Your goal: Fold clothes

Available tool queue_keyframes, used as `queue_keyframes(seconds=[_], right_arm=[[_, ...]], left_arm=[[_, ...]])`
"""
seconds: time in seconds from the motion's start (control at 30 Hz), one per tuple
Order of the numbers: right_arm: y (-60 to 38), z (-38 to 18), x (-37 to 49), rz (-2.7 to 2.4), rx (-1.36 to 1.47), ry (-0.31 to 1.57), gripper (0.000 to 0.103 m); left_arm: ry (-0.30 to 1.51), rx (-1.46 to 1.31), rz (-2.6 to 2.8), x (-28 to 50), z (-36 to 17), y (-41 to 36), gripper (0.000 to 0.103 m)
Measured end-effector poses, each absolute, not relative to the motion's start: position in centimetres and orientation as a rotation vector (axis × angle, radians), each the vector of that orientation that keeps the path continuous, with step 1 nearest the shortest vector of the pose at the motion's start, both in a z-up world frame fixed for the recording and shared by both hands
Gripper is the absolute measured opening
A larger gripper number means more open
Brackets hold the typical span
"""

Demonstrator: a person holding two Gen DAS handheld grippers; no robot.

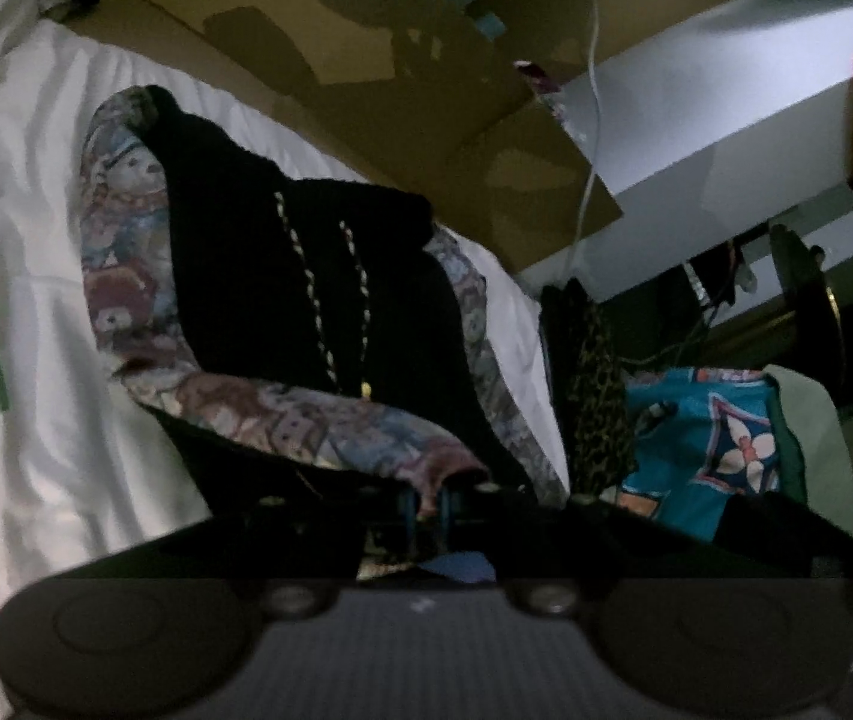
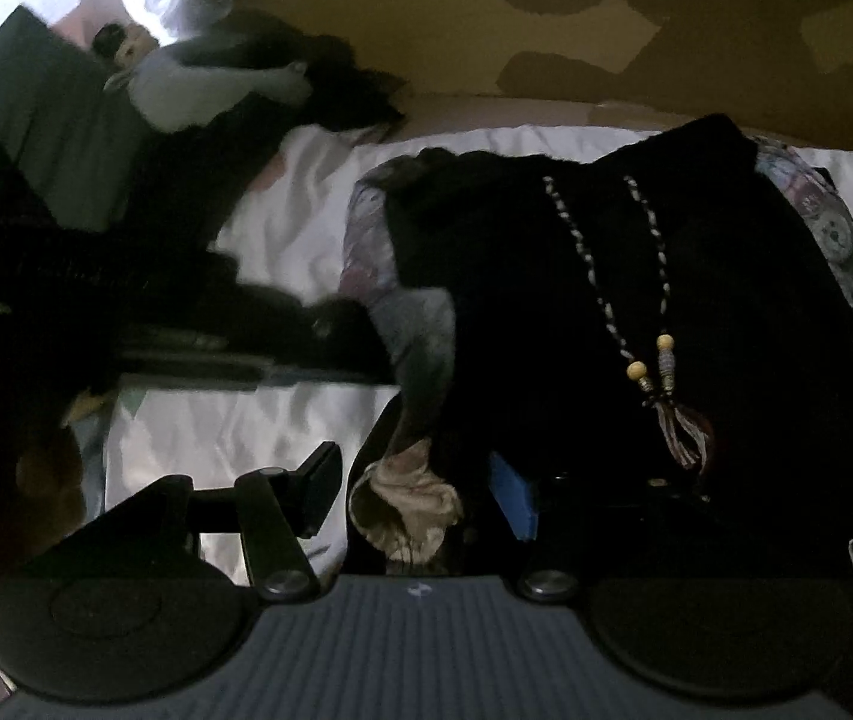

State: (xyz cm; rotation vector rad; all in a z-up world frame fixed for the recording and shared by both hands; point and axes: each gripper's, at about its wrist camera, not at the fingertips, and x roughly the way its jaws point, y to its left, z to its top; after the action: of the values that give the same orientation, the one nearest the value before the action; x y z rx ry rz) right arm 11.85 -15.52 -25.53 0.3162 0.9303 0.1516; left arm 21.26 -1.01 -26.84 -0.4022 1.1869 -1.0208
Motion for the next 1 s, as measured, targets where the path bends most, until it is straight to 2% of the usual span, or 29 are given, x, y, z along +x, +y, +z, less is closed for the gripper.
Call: queue_keyframes(seconds=[0.03,0.07,0.1,0.13,0.17,0.23,0.27,0.37,0.6,0.77,1.0], right_arm=[[-15.6,-25.7,11.9,0.143,0.322,0.928,0.054],[-15.7,-25.8,12.0,0.135,0.327,0.925,0.042],[-15.9,-26.1,12.1,0.127,0.336,0.926,0.035],[-16.1,-26.3,12.2,0.119,0.344,0.927,0.02],[-16.2,-26.5,12.3,0.115,0.35,0.933,0.011],[-16.3,-27.0,12.5,0.11,0.346,0.944,0.008],[-16.2,-27.0,12.4,0.112,0.335,0.944,0.006],[-16.3,-27.1,12.1,0.139,0.335,0.946,0.006],[-16.4,-26.4,11.4,0.227,0.318,0.956,0.005],[-16.6,-26.2,10.9,0.277,0.317,0.966,0.005],[-16.8,-26.5,10.8,0.28,0.331,0.98,0.005]], left_arm=[[1.19,-0.403,-1.022,21.3,-26.9,-1.0,0.007],[1.192,-0.404,-1.024,21.4,-26.9,-0.9,0.008],[1.195,-0.404,-1.025,21.4,-27.0,-0.9,0.008],[1.197,-0.398,-1.024,21.5,-27.0,-0.9,0.008],[1.198,-0.392,-1.023,21.6,-27.1,-1.0,0.008],[1.196,-0.372,-1.002,21.9,-27.2,-1.1,0.008],[1.192,-0.359,-0.984,22.1,-27.3,-1.2,0.012],[1.179,-0.331,-0.93,22.6,-27.7,-1.2,0.036],[1.213,-0.353,-0.896,22.9,-29.2,-0.3,0.062],[1.264,-0.404,-0.864,23.2,-30.9,0.5,0.075],[1.333,-0.405,-0.896,23.1,-32.4,-0.6,0.074]])
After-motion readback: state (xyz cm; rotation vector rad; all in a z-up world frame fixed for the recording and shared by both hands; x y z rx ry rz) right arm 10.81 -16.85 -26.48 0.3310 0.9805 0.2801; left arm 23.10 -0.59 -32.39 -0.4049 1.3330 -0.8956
